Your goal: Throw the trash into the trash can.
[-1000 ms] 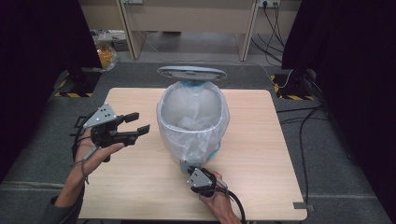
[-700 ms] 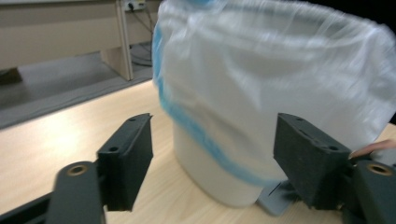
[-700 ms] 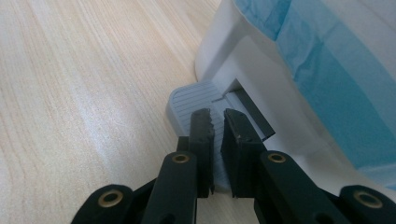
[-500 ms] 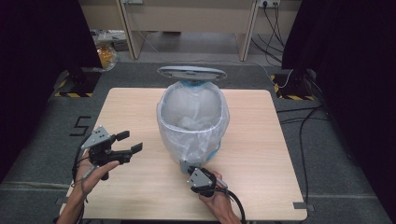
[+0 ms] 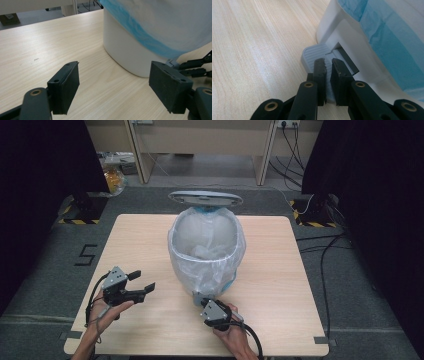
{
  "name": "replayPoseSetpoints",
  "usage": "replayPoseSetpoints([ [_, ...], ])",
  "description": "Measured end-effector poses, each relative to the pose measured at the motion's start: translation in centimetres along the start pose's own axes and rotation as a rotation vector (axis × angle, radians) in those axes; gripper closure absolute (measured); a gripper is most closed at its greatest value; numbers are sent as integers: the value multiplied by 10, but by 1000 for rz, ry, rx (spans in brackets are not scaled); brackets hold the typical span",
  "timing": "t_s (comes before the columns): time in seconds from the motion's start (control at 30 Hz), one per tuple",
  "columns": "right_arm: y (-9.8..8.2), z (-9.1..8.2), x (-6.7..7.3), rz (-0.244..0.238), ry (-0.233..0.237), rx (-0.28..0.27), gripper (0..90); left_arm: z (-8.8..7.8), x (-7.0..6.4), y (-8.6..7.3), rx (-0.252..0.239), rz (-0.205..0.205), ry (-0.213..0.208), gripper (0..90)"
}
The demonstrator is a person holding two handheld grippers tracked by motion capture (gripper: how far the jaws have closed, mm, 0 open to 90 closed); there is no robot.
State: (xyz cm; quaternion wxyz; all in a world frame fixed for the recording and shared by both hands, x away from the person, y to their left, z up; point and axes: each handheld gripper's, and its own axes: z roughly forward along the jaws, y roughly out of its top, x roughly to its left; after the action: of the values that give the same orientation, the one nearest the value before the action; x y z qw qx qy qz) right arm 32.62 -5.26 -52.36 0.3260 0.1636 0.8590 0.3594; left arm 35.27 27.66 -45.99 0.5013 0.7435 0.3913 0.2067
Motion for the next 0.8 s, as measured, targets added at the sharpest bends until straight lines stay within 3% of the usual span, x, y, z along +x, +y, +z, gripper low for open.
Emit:
replayPoseSetpoints([
  [0.27, 0, 0, 0, 0, 0, 0, 819, 20, -2, -31, 88, -18, 5, 221],
  [0.3, 0, 0, 0, 1, 1, 0, 819, 25, -2, -38, 136, -16, 10, 216],
  [0.37, 0, 0, 0, 1, 1, 0, 819, 28, -1, -44, 167, -16, 17, 217],
  [0.53, 0, 0, 0, 4, 1, 1, 819, 31, 0, -53, 218, -14, 30, 216],
  [0.73, 0, 0, 0, 0, 0, 0, 819, 30, 0, -55, 233, -5, 40, 212],
  [0.8, 0, 0, 0, 1, 1, 0, 819, 31, 0, -56, 265, 4, 45, 205],
])
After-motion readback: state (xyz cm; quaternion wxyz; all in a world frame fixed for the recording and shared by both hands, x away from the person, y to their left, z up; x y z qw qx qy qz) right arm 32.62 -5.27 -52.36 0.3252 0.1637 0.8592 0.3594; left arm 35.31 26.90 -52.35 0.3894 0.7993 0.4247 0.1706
